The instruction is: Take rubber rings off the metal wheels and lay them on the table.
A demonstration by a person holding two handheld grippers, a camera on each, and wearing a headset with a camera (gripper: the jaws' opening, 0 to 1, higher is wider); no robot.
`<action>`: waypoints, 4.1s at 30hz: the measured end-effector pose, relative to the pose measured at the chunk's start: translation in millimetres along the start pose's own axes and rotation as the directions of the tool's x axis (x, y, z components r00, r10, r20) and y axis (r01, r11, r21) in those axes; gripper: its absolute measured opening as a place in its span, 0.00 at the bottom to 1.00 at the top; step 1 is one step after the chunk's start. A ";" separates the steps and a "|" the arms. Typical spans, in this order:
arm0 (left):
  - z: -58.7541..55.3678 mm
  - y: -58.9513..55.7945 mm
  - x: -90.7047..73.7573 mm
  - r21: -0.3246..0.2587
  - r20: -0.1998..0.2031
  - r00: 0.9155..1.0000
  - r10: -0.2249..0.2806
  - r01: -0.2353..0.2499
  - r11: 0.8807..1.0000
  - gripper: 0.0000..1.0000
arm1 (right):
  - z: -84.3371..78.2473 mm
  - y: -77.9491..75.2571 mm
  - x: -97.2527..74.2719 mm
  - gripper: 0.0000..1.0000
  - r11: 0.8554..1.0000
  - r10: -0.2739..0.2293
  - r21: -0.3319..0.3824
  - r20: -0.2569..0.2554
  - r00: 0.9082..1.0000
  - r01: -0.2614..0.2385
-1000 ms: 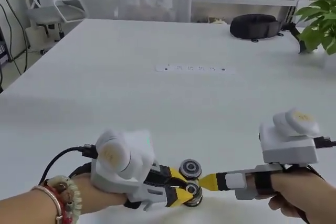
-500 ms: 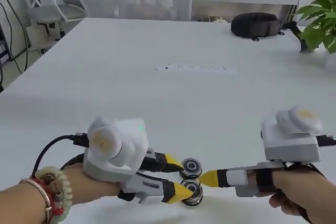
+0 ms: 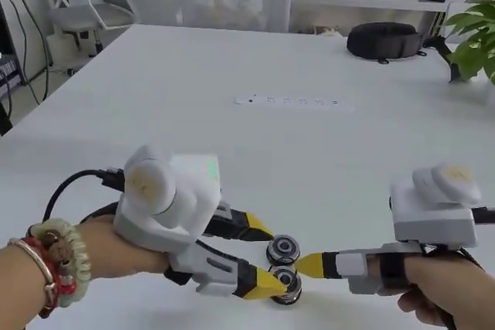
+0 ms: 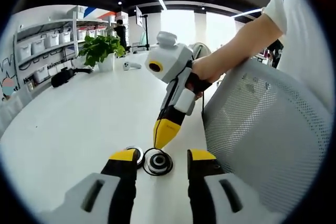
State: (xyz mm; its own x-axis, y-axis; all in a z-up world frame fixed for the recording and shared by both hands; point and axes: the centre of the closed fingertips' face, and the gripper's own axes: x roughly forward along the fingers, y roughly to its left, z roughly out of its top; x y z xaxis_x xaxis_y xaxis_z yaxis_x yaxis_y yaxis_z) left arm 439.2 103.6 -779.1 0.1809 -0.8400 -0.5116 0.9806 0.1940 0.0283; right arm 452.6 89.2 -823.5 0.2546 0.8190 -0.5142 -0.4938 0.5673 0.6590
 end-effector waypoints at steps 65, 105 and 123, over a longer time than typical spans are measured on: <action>-66.7 -20.0 -109.6 -0.225 -0.073 0.954 0.290 -0.299 0.927 0.69 | 40.4 -7.6 -34.8 0.00 0.997 -0.003 0.080 0.203 0.979 -0.014; -74.0 -17.9 -108.9 -0.236 -0.098 0.946 0.310 -0.325 0.916 0.68 | 63.8 43.1 -33.1 0.00 0.997 0.078 -0.027 0.261 0.962 -0.074; -75.5 -19.3 -107.4 -0.227 -0.105 0.948 0.300 -0.317 0.921 0.68 | 54.8 57.8 -15.8 0.00 0.992 0.103 -0.087 0.200 0.974 -0.087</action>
State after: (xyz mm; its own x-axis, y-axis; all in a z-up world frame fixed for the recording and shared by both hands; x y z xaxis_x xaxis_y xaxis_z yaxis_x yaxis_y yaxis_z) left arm 395.1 228.3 -789.4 0.4582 -0.6846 -0.5669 0.8285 0.5600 -0.0066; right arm 465.6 113.8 -747.3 0.3636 0.8736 -0.3234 -0.5845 0.4843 0.6510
